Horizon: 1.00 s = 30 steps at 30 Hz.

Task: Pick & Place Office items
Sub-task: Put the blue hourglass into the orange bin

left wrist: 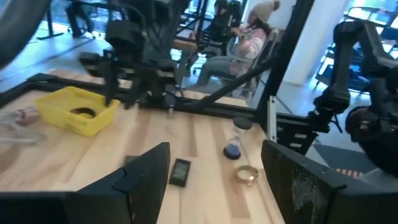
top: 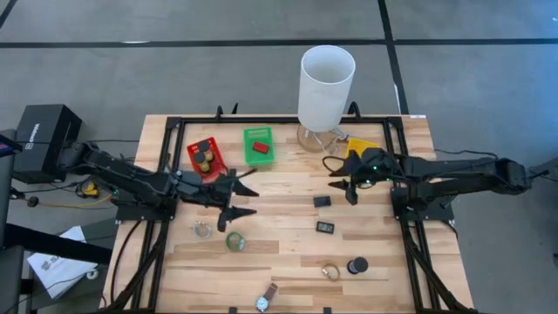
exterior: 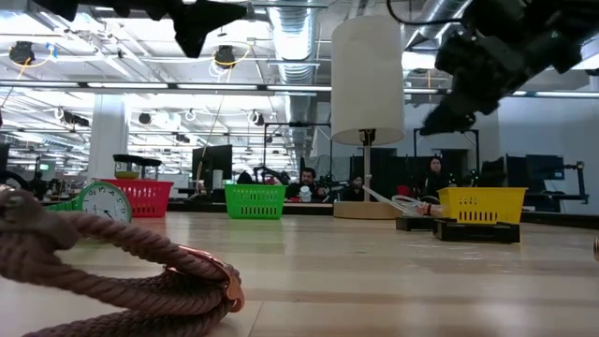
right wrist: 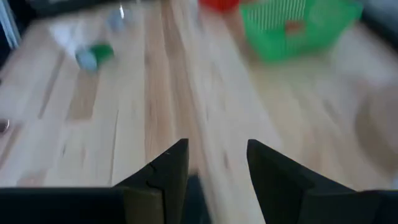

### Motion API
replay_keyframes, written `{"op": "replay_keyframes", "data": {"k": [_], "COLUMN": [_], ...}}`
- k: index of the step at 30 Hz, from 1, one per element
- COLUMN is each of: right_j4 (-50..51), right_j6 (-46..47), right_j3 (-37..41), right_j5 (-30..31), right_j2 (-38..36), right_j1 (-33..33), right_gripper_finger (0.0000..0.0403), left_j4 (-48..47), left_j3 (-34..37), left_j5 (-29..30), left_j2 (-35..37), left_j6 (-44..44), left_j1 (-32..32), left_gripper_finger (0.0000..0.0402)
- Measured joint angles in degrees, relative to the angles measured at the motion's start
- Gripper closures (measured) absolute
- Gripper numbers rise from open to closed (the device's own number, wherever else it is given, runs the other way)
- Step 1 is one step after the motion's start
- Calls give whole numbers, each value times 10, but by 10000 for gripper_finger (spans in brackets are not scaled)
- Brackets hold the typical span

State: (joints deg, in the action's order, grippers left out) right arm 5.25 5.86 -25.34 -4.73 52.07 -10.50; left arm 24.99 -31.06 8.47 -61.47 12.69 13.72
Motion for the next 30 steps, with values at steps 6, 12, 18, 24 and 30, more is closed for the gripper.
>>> {"op": "replay_keyframes", "data": {"k": [6, 12, 18, 24, 30], "right_j4": [-182, -269, -330, -325, -239], "right_j6": [-47, -94, -125, -125, -173], "right_j3": [33, 34, 29, -10, -54], "right_j5": [0, 0, 0, 0, -1], "right_j2": [41, 95, 146, 183, 191], "right_j1": [-1, -1, -1, -1, -1], "right_gripper_finger": [248, 245, 246, 244, 245], "left_j4": [83, 109, 80, 69, 58], "left_j3": [0, -9, -48, -66, -66], "left_j5": [0, 5, 6, 8, 11], "left_j2": [-65, -104, -109, -108, -108], "left_j6": [41, 57, 25, 22, 21], "left_j1": [20, 45, 61, 62, 66], "left_gripper_finger": [152, 152, 158, 179, 189]}}
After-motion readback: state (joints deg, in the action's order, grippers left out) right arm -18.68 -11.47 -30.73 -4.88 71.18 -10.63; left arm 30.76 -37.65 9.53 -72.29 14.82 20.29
